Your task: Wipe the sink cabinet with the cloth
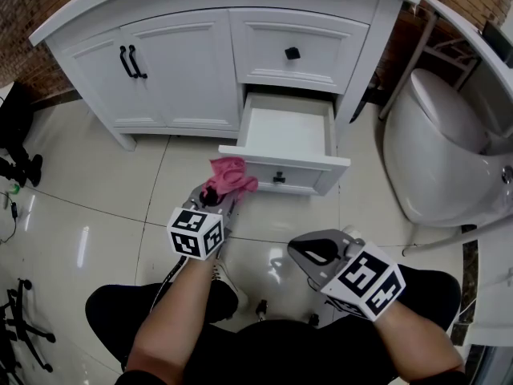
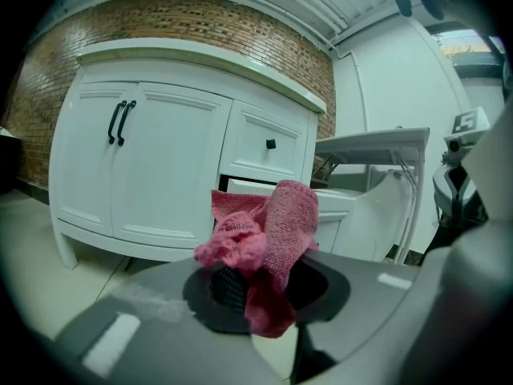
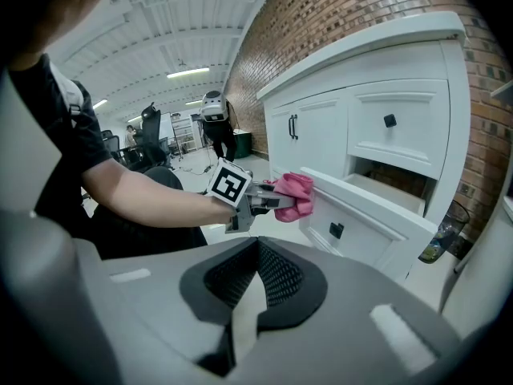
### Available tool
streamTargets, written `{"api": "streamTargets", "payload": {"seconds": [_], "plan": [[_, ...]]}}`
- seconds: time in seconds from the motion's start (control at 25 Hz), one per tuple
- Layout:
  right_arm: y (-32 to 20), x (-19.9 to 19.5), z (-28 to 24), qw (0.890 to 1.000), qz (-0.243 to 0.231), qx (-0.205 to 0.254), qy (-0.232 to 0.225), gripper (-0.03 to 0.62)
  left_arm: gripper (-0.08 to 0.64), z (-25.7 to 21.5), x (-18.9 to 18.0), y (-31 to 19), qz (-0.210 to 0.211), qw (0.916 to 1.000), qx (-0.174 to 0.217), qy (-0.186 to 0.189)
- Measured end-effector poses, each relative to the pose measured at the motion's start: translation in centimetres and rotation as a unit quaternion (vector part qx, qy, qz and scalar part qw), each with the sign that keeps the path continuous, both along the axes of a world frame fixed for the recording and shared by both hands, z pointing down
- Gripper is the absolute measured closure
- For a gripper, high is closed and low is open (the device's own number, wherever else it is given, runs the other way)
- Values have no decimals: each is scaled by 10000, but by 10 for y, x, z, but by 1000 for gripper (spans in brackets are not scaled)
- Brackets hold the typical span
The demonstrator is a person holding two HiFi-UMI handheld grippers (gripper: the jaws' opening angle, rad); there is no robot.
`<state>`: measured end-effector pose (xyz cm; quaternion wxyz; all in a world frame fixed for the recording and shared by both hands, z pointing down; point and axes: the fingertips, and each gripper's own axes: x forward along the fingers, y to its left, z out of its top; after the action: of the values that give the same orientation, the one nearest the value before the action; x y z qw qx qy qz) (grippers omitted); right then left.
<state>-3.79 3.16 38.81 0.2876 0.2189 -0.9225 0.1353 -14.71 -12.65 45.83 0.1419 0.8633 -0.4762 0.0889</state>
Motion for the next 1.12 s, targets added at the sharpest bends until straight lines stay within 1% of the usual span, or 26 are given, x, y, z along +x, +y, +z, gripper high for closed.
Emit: {"api": "streamTargets", "payload": {"seconds": [0.08, 0.16, 0.24, 0.32, 0.44, 0.56, 0.68, 0.8, 0.88, 1.0, 1.12], "plan": [[1, 2, -1, 10000, 10, 10, -12, 586, 466, 5, 13, 10, 131, 9998, 161, -75], [2, 4, -3, 10000, 1, 16, -35, 586, 465, 12, 40, 24, 485, 9982, 261, -224], [5, 4, -4, 10000, -40, 19, -67, 586, 465, 24, 73, 38, 914, 9952, 179, -309], [8, 4, -5, 9999, -98, 12, -93, 586, 466, 32, 102, 44, 1187, 9925, 33, -274], [13, 7, -4, 9998, -129, -27, -113, 586, 466, 46, 136, 44, 1429, 9894, -132, -223], [12, 19, 1, 9999, -25, -101, -110, 586, 466, 63, 170, 44, 1686, 9848, -250, -323], [9, 33, 6, 9998, 95, -163, -100, 586, 466, 75, 198, 41, 1894, 9807, -340, -333], [7, 41, 6, 9994, 207, -194, -204, 586, 466, 81, 216, 35, 1985, 9790, -367, -277], [6, 46, 8, 9993, 221, -225, -176, 586, 466, 84, 221, 32, 2032, 9780, -386, -276], [5, 49, 11, 9992, 241, -284, -170, 586, 466, 86, 220, 27, 1975, 9791, -403, -255], [5, 49, 11, 9992, 214, -301, -164, 586, 466, 94, 209, 21, 1831, 9814, -518, -258]]}}
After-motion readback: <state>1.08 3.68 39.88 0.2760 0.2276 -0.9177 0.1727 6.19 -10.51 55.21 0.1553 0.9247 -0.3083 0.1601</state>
